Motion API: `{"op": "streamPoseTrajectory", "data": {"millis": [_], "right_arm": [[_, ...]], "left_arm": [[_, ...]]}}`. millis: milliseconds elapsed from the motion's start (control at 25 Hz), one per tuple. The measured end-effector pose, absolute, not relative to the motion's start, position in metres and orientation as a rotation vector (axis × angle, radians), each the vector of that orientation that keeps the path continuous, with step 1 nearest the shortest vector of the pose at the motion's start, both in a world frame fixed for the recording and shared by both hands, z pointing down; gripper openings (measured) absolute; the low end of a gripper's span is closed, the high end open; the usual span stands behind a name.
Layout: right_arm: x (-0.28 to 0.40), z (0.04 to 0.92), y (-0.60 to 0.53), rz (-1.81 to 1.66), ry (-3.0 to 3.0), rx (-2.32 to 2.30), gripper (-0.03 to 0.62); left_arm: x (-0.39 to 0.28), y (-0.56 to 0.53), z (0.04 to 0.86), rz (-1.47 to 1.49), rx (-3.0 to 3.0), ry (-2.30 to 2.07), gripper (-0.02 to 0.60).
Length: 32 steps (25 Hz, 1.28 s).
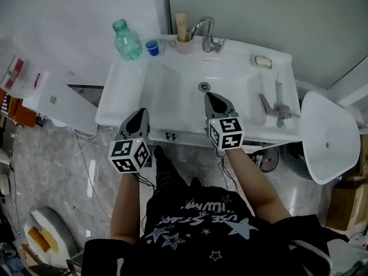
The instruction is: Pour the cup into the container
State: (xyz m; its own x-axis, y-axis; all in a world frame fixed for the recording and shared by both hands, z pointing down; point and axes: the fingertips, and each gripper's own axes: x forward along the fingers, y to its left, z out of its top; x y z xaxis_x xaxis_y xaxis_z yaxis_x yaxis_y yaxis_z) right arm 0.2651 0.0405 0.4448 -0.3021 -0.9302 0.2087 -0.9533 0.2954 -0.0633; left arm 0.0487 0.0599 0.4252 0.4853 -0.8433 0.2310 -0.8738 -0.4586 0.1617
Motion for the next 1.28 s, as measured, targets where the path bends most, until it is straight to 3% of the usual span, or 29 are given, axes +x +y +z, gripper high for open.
{"op": "streamPoseTrajectory", "data": {"millis": [1280], "right_arm": [[0.277,0.459,0.115,0.198,-2.351,1.658,0.005]], "left_arm": [[0.055,0.141,0.447,0.235,2.473,-1.395,0.012]]}}
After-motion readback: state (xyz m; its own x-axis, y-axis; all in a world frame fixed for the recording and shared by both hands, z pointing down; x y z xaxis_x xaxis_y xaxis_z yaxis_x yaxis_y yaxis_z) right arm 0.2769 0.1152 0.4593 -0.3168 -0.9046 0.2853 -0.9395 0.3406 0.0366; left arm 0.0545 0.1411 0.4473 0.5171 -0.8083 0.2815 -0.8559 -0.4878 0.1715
